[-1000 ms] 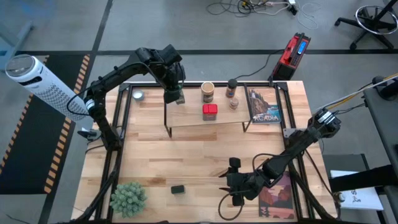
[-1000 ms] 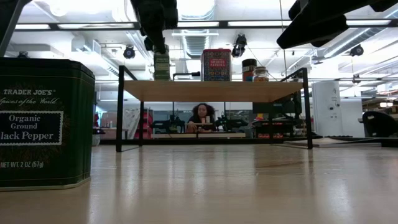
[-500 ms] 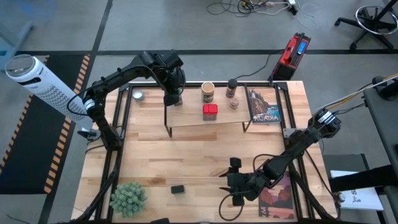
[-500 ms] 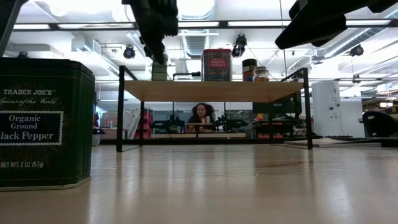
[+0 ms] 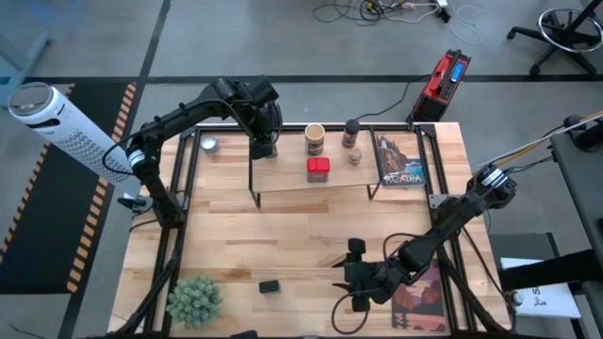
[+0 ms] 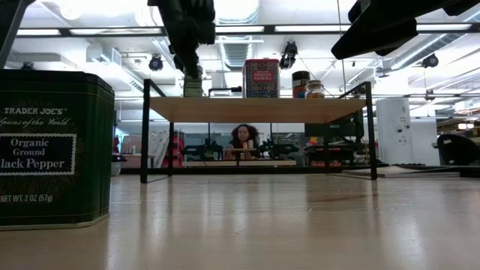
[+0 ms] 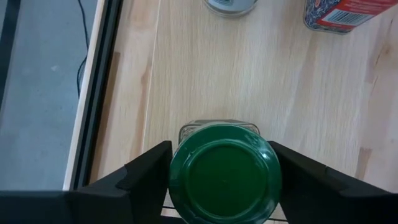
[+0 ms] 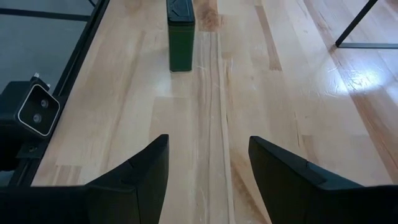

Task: Shelf spices
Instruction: Put the green seasoning bottle on the shelf, then put the black seasoning can on the shelf

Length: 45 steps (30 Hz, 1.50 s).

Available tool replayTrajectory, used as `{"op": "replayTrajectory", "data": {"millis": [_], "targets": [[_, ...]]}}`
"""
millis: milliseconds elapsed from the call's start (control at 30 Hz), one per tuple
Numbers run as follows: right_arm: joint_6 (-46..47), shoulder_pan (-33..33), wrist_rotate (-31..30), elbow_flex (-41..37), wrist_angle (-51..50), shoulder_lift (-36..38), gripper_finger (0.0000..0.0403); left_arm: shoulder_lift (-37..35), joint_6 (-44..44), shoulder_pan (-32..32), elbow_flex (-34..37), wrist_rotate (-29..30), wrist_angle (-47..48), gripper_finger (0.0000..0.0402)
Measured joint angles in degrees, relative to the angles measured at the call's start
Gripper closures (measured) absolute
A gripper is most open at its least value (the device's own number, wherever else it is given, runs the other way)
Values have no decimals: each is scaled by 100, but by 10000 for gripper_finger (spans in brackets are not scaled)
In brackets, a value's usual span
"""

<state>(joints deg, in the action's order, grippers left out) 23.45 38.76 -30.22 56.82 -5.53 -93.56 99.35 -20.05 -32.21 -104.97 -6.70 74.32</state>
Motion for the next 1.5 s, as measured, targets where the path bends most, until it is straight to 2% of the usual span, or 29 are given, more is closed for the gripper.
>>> {"op": "replayTrajectory", "data": {"millis": [500, 733, 967, 1100, 1267, 1500], "targets": [[-3, -2, -47, 0, 4, 0, 204, -4, 41, 0, -71, 26, 42, 105], [-38, -2, -136, 0, 6, 0, 204, -9, 44, 80, -483, 23, 135, 100], [-37, -2, -140, 0, 6, 0, 204, -11, 274, 278, -1035, 30, 693, 107], [-36, -2, -144, 0, 2, 0, 204, -15, 558, 639, -1390, -28, 1045, 104], [-32, -2, -146, 0, -17, 0, 204, -15, 800, 1432, -1680, -26, 1234, 103], [-7, -2, -146, -31, -20, 0, 204, -17, 1448, 2567, -1720, 136, 1207, 120]]}}
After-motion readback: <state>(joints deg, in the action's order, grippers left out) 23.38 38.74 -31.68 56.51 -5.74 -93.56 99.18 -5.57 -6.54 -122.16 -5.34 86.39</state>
